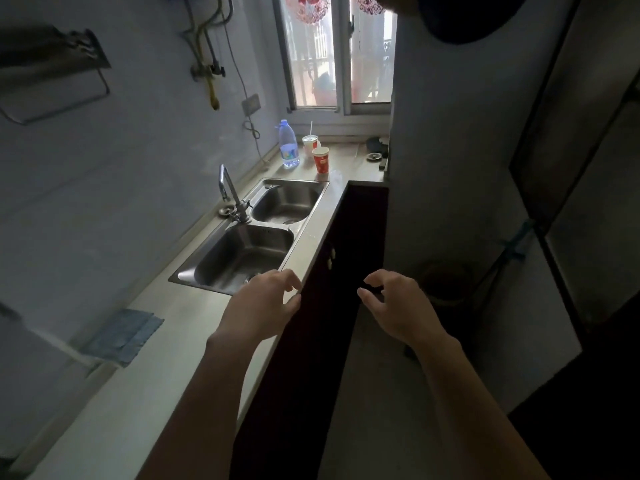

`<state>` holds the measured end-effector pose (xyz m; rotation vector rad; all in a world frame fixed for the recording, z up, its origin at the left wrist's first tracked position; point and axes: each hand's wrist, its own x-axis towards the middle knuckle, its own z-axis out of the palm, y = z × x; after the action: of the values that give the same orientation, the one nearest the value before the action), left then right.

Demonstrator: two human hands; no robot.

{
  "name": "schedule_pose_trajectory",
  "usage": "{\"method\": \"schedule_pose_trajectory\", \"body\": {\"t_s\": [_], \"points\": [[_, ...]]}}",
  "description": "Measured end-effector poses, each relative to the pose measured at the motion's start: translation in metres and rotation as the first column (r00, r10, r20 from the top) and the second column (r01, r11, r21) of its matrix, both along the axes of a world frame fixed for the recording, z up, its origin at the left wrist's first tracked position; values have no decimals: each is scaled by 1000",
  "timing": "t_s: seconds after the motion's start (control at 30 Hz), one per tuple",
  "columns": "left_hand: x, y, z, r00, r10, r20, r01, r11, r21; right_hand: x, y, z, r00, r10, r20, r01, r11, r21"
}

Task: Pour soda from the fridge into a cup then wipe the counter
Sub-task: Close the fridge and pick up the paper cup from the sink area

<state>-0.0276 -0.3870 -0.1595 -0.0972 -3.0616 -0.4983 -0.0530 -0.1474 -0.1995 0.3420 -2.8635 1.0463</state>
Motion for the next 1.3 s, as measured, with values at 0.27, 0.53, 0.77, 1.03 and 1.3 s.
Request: {"method": "schedule_pose_trajectory", "body": {"t_s": [0.27,0.53,0.77,1.03,1.3], "points": [[-114,12,-17,1000,12,-19,-11,999,42,-108,8,-1,1000,5,-3,-4,987,161],[-264,18,0,989,-27,-143,38,996,77,-249,12,40,997,-72,-37,79,967,244],[-349,20,-26,995,-82,-63,84,996,42,-327,7,11,997,-70,42,59,975,216],[-467,32,-40,999,-33,-9,32,998,-56,-459,22,-9,998,-3,67,-3,995,98],[-587,39,-17,994,107,-18,-108,992,-58,-601,25,8,996,82,45,-84,996,33]]}}
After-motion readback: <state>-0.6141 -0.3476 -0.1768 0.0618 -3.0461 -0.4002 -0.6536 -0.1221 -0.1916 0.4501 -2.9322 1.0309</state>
